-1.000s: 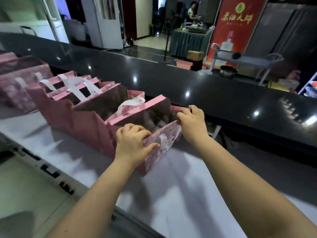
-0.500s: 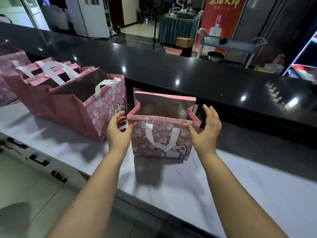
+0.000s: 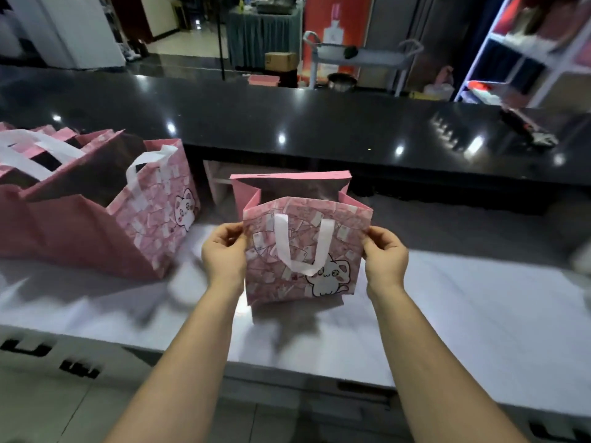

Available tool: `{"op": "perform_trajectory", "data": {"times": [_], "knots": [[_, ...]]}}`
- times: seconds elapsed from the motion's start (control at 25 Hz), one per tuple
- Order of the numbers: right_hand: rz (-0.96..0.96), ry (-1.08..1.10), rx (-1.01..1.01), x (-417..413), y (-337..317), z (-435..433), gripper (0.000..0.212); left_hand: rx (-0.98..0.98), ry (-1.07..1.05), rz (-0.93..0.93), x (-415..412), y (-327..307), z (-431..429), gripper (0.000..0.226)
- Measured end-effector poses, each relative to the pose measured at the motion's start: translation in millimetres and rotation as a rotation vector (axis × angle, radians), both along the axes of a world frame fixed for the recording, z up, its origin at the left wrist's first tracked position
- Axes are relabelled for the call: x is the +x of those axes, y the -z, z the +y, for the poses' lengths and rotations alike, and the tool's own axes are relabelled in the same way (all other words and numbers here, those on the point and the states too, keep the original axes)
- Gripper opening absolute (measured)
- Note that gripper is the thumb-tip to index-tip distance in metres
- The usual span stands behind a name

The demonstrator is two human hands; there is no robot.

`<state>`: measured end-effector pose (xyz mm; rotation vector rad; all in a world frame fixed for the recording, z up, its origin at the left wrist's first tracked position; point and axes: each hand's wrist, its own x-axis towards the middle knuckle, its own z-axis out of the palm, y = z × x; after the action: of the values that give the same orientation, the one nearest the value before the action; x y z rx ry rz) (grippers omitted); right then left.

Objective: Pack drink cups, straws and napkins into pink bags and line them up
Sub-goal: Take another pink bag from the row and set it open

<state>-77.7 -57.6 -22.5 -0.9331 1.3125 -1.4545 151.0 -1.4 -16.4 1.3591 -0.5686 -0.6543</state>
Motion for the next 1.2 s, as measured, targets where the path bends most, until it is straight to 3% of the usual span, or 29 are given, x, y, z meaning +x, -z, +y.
{"op": "perform_trajectory", "data": {"times": [0.2,0.36,0.56,0.72,0.92,1.2], "knots": [[0.039,0.217,-0.034,-111,-12,34,0.011,0.013,0.352,-0.010,-81,-11,-23,0.003],[0.123,0.370,-0.078,-214,-21,72,0.017,-0.026,0.576,0.007,-171,-12,-28,0.022],[0.100,0.540,-0.057,-304,-2,85,0.020,-0.088,0.666,-0.060,-277,3,-24,0.040],[0.156,0.514,-0.088,-374,-2,59,0.024,-0.114,0.612,-0.074,-354,4,-33,0.045],[0.196,0.288,-0.072,-436,-3,16,0.027,-0.086,0.409,-0.050,-419,11,-39,0.036],[0.114,0.163,-0.032,-476,21,10,0.028,-0.012,0.263,-0.182,-451,18,-19,0.021]]}}
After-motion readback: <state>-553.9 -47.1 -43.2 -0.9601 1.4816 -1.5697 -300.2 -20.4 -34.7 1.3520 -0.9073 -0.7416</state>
